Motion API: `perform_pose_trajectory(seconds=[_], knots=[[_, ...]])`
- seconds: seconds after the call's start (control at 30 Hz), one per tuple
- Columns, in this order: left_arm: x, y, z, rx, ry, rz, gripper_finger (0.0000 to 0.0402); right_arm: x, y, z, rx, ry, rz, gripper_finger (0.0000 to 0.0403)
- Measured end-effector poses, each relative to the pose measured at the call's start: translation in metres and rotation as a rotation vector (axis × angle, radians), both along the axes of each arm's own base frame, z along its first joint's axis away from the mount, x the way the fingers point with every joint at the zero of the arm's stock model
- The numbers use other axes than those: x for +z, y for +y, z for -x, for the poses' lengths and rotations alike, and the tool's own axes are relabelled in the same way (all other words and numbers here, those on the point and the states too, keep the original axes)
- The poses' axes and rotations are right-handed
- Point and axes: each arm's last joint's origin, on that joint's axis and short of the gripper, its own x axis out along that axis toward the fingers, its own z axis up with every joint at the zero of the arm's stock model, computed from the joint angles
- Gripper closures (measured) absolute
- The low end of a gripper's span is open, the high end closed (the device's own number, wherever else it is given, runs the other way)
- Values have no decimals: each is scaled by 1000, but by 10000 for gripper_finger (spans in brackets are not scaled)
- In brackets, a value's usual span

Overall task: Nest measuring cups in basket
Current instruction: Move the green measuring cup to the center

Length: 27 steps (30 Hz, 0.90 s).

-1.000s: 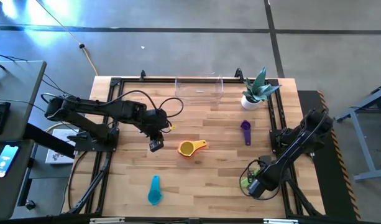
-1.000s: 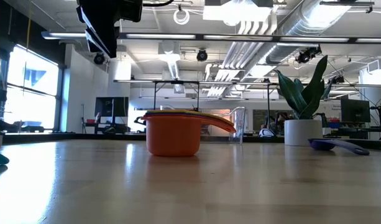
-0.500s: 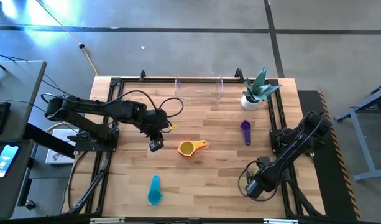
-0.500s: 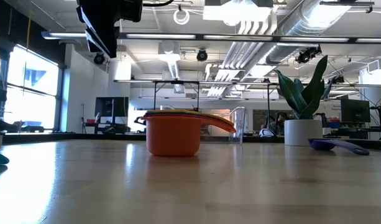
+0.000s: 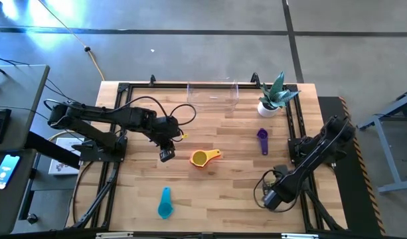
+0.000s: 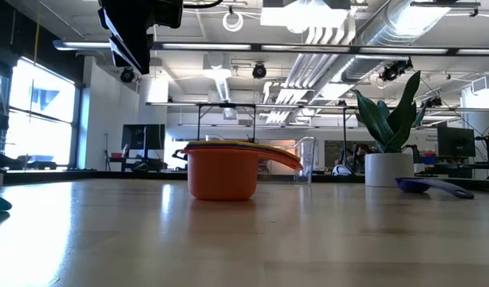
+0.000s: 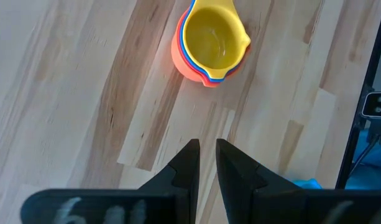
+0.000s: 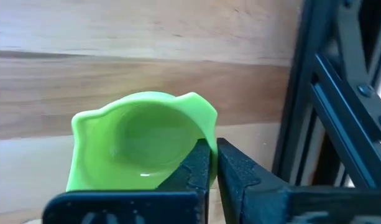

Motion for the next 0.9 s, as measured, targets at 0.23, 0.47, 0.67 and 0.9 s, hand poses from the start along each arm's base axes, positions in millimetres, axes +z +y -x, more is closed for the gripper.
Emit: perform_pose_trajectory(seconds=[0.23,0.47,0.67,0.9], knots=[[0,0,0,0,0,0,358,20,-12,-4,36,-125,-3,402],[0,0,0,-4,-1,-2,358,30,-25,-13,144,-195,-33,402],[0,0,0,-62,-9,-30,358,38,-39,-28,275,-292,-102,403],[1,0,-3,-82,-41,-39,358,58,-60,-58,389,-394,-110,403]])
